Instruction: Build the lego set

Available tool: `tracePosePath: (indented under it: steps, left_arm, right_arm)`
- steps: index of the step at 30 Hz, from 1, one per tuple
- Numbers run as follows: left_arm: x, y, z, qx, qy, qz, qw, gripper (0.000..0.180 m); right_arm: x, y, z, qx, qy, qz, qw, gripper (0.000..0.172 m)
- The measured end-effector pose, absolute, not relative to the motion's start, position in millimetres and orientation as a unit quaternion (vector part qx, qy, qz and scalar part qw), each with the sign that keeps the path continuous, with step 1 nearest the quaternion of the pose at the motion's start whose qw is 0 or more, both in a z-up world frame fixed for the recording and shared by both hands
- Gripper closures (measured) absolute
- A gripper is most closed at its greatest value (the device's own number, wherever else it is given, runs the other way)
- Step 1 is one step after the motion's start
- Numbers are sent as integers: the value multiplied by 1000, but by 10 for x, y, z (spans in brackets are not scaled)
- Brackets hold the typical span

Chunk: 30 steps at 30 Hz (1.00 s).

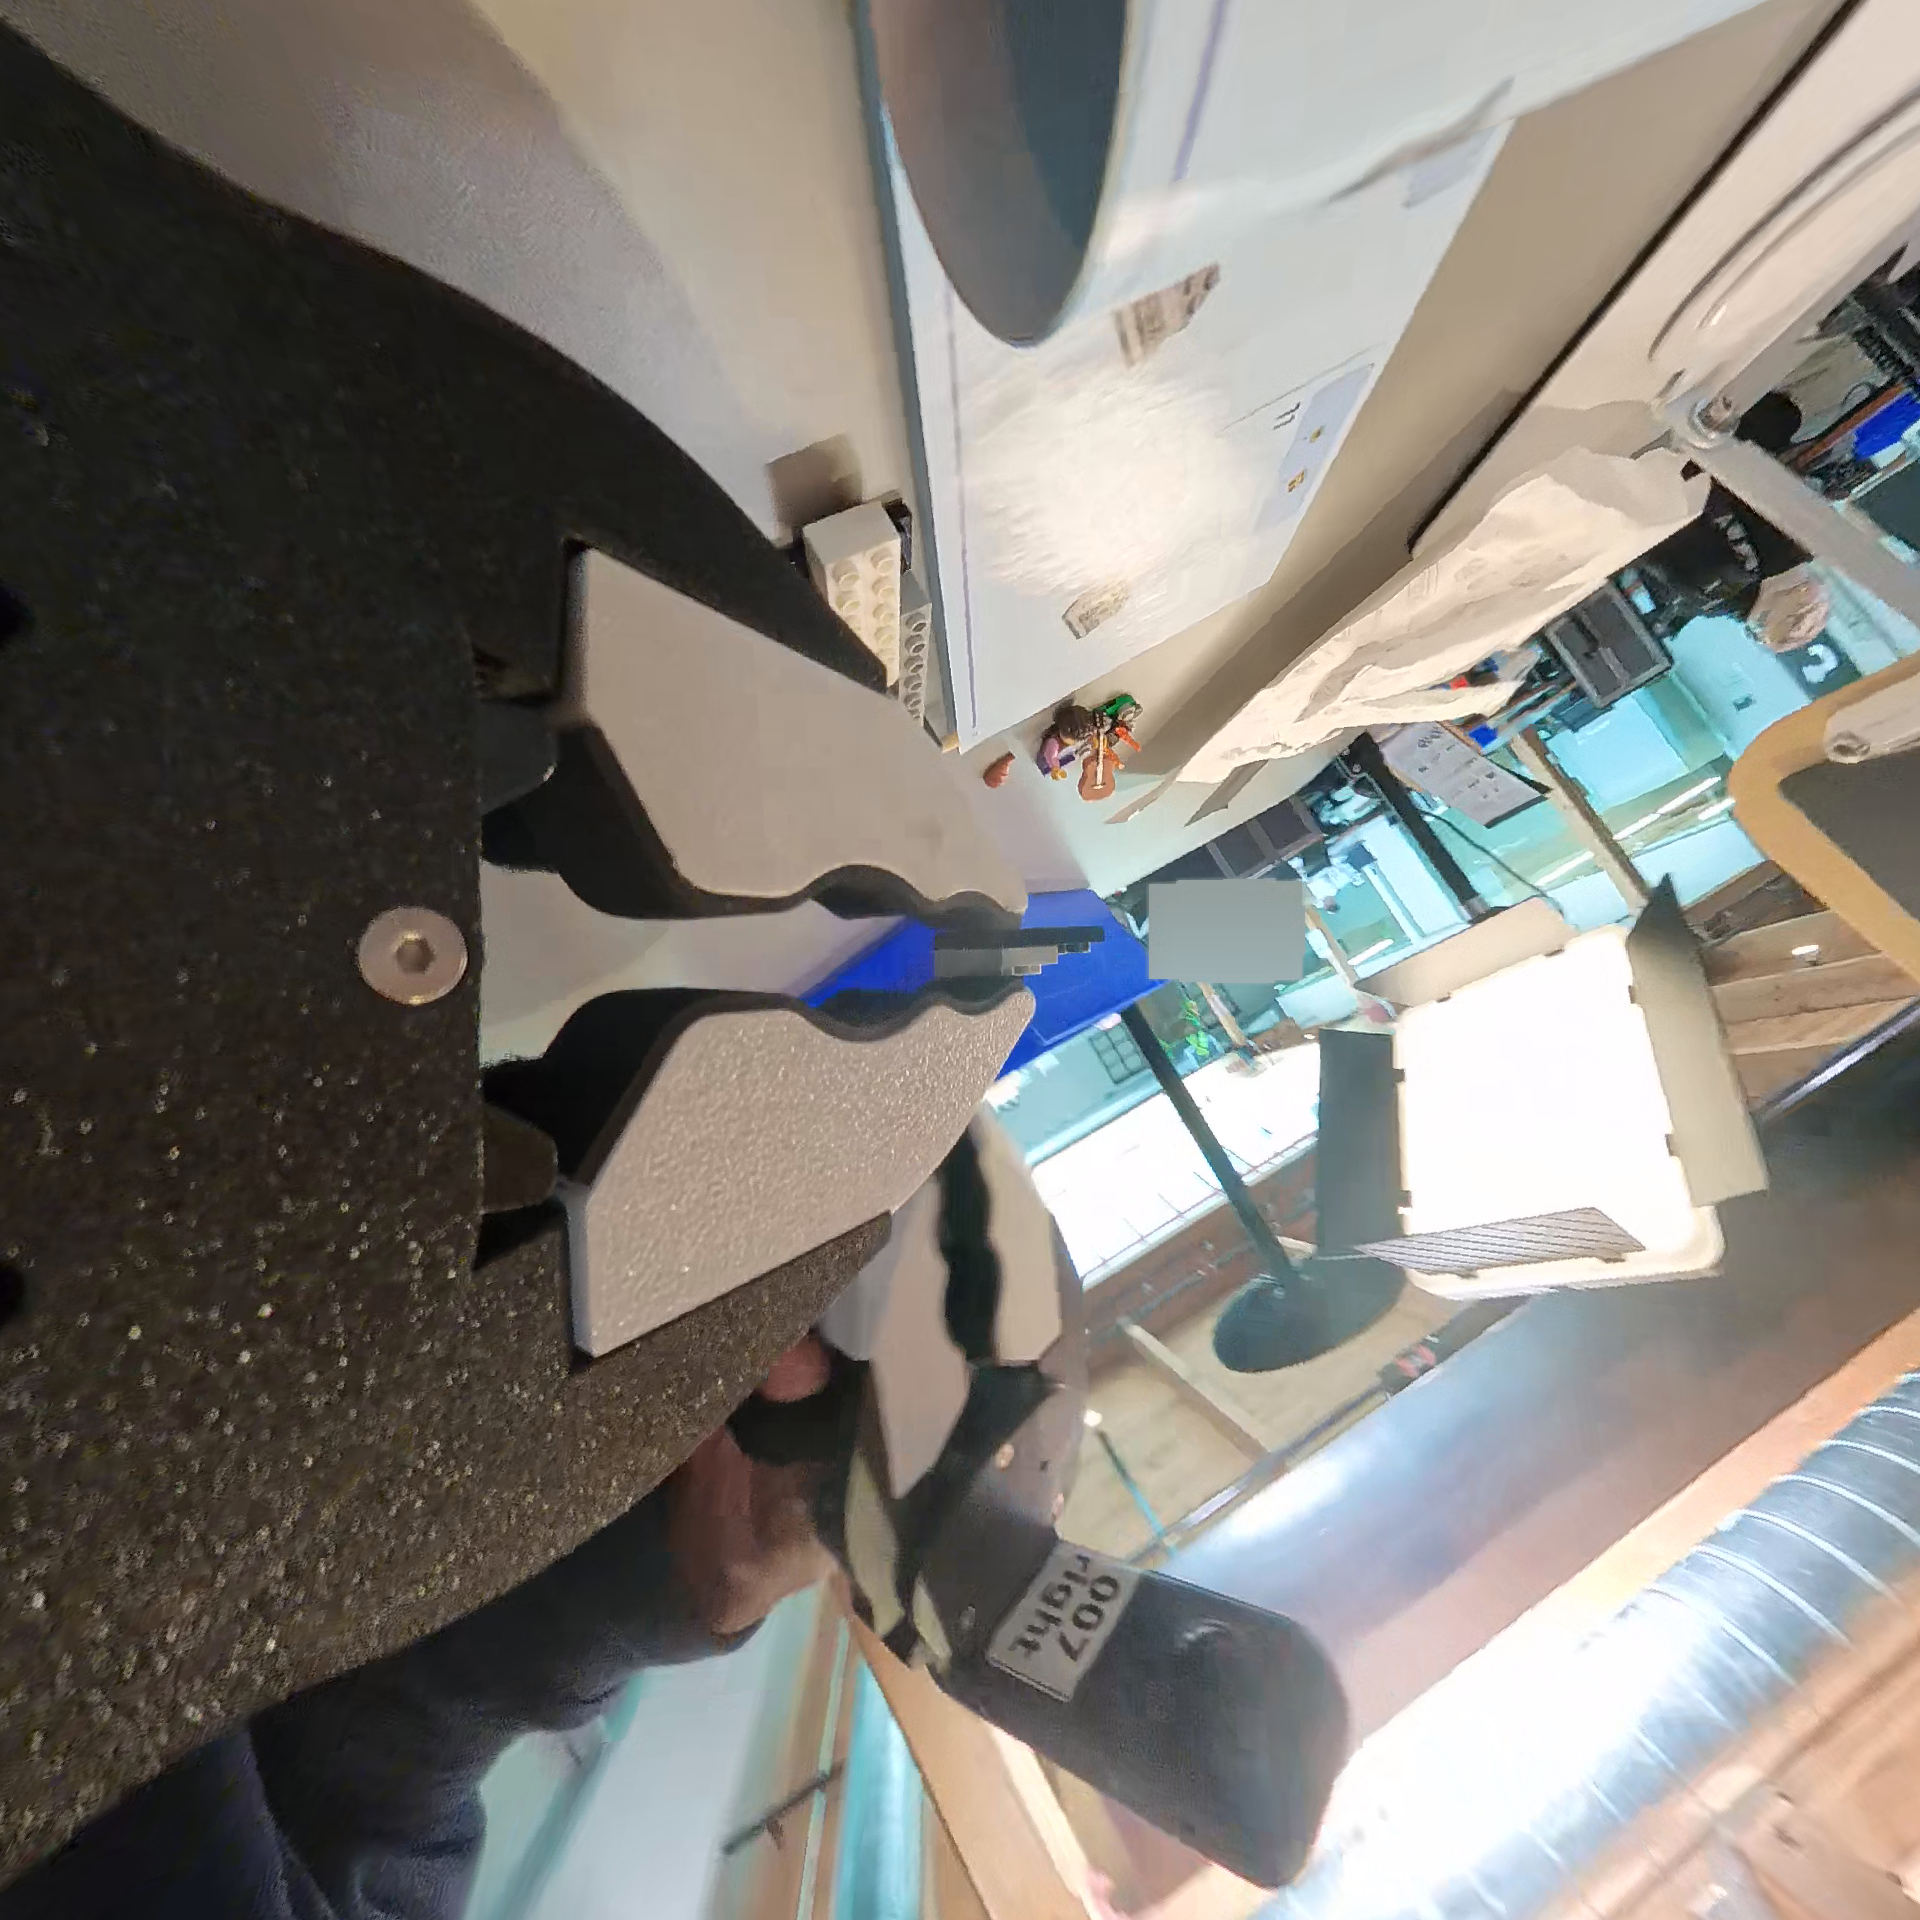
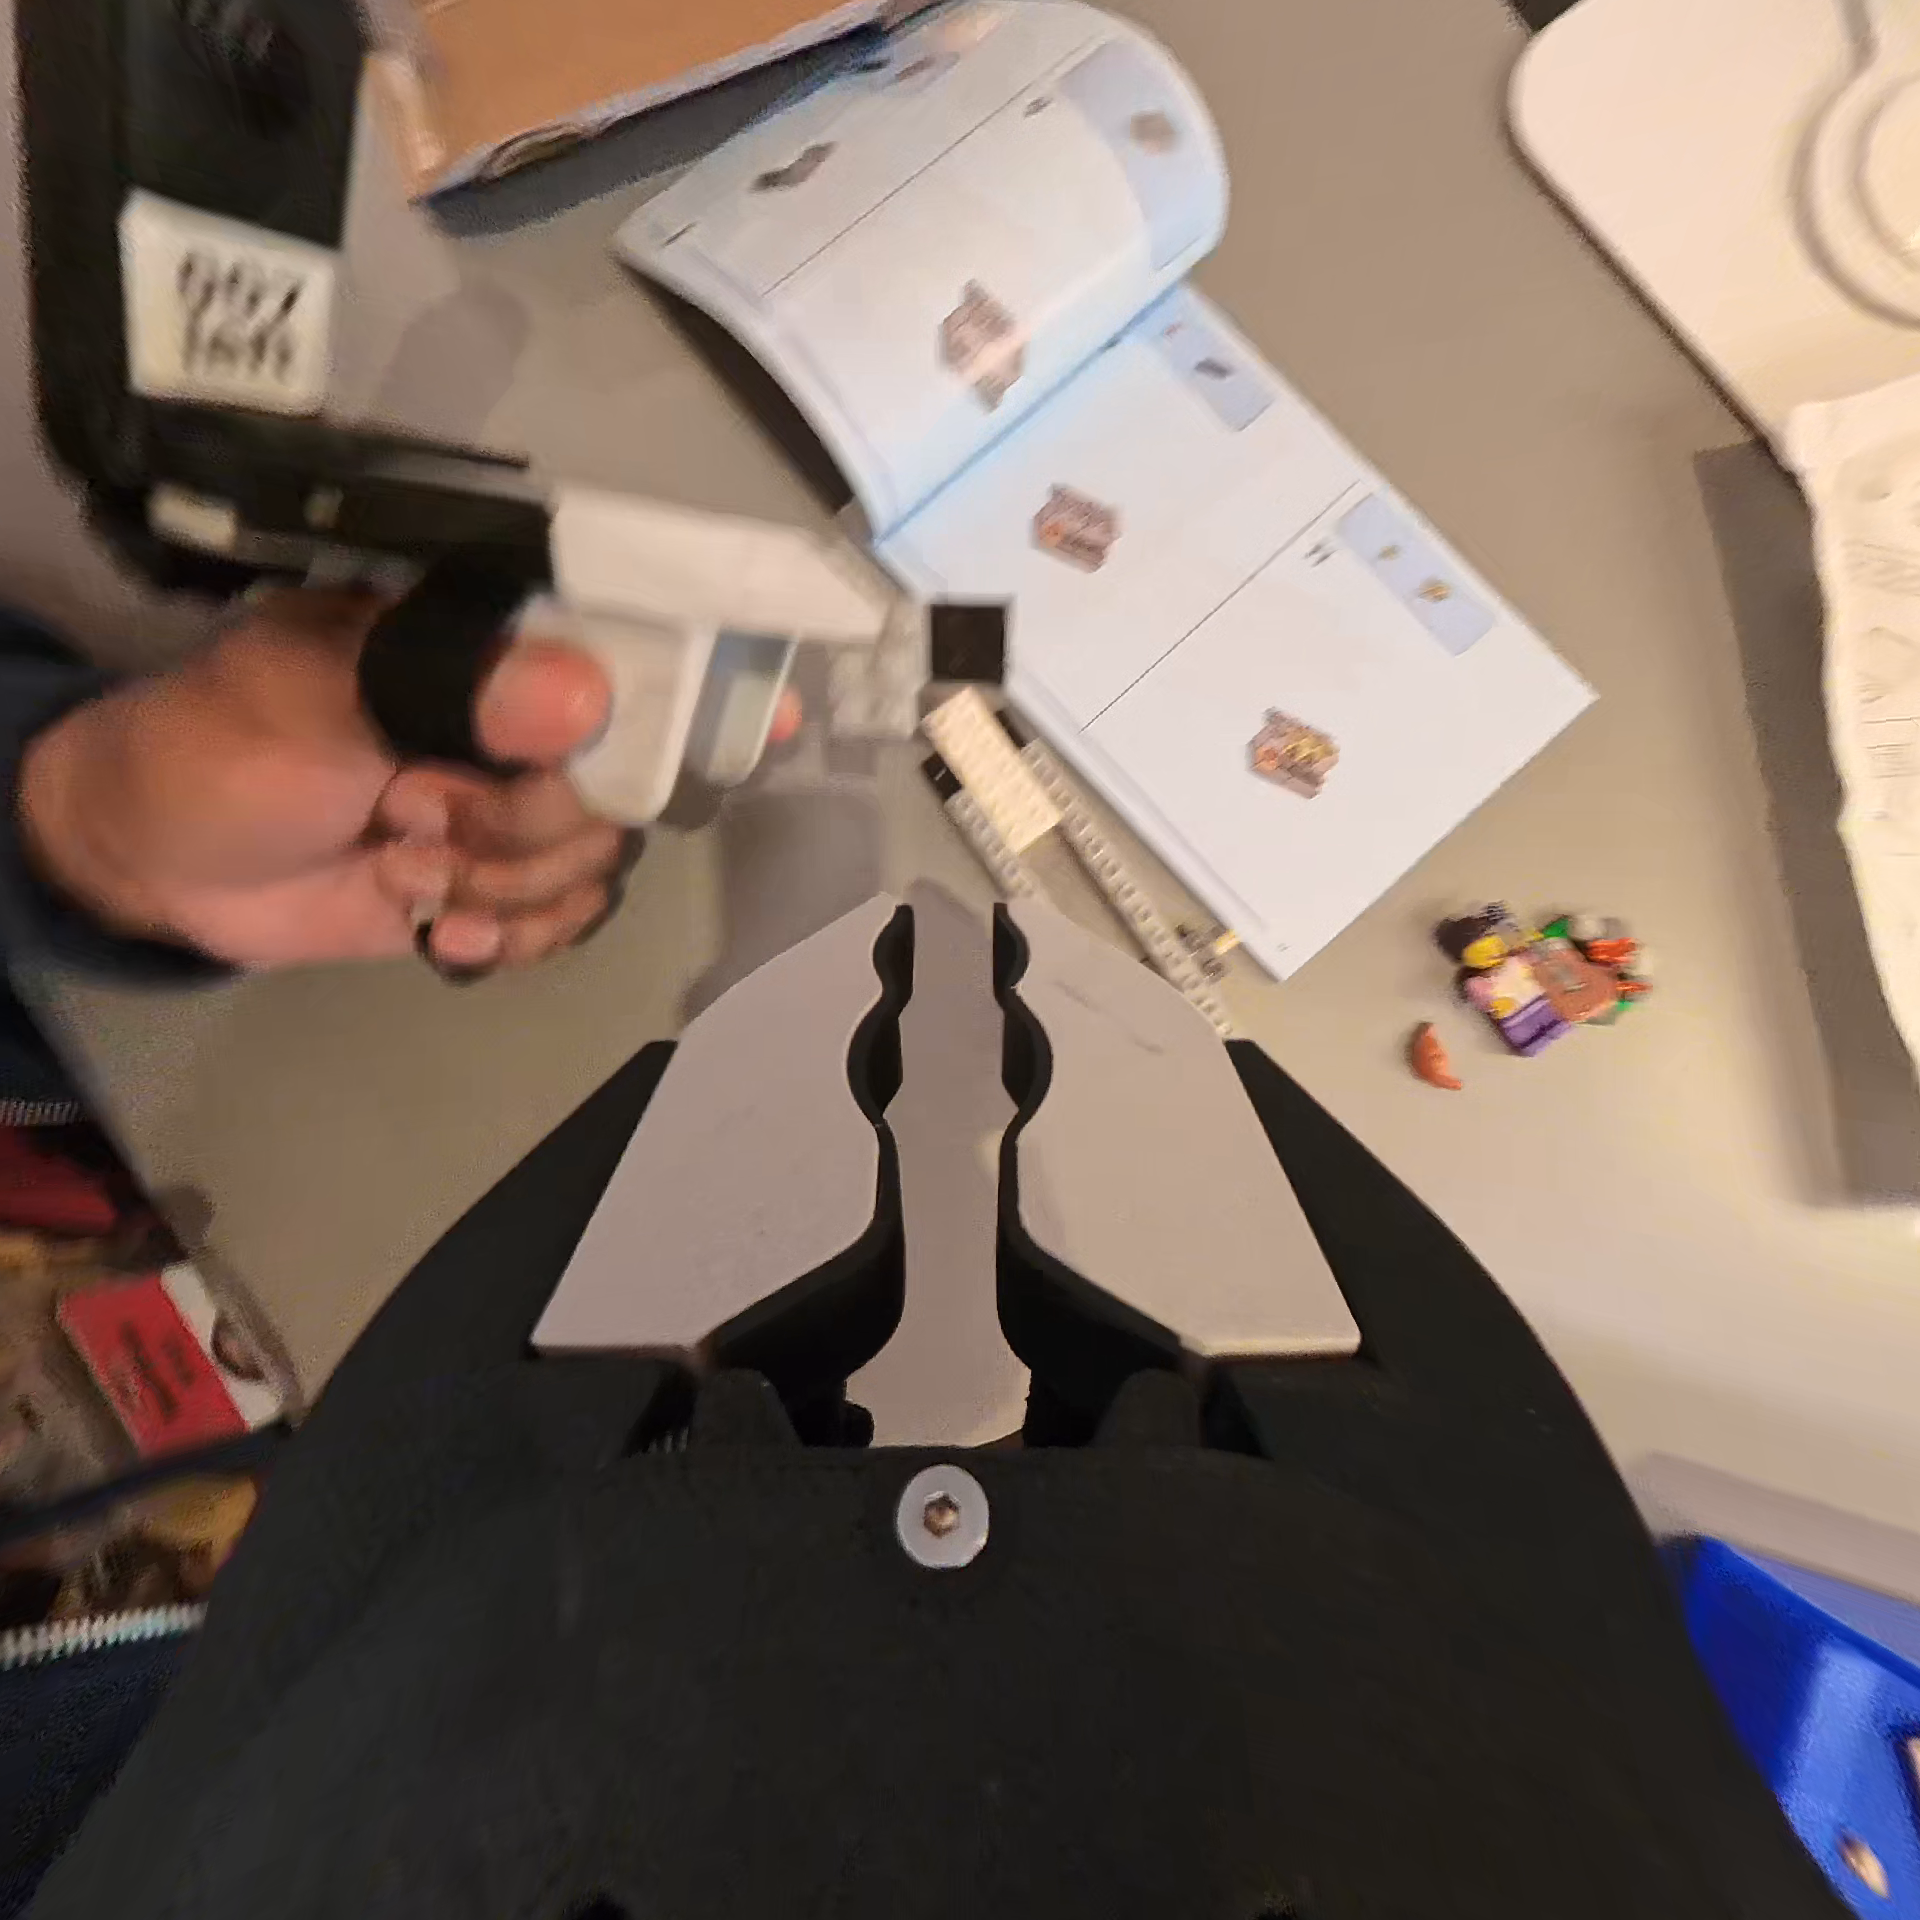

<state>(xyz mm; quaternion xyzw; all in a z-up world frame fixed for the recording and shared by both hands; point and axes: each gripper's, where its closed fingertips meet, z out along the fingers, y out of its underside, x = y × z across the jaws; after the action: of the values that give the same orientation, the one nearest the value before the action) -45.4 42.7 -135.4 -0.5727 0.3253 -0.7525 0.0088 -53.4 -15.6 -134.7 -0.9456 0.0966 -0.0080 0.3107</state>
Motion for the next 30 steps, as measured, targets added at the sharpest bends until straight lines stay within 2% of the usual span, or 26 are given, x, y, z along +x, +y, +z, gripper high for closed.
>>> tracePosePath:
  steps: [8, 12, 19, 22, 24, 25, 30]
  left_arm:
    - [-550, 192, -1421, -525, 473, -707, 3, 172]
    - [-670, 50, -1500, -505, 533, -679, -12, 173]
    - [-912, -122, -1587, -488, 570, -657, -68, 173]
    - [-976, -184, -1628, -483, 584, -646, -89, 172]
    - [-1034, -216, -1651, -480, 593, -639, -102, 172]
    - [-1077, -239, -1671, -478, 599, -633, -113, 173]
    - [-1318, -349, -1754, -468, 625, -605, -155, 173]
  right_arm:
    - [-1608, -875, -1978, -944, 71, 94, 307, 142]
    - [-1779, -991, -2067, -948, 101, 68, 296, 133]
    - [-1929, -1046, -2153, -956, 24, 13, 293, 132]
    - [-1939, -1072, -2275, -966, -28, 5, 257, 134]
    - [-1911, -1083, -2319, -968, -41, -3, 246, 146]
    - [-1901, -1064, -2309, -966, -41, -4, 254, 153]
    - [-1815, -925, -2183, -948, -97, -32, 303, 154]
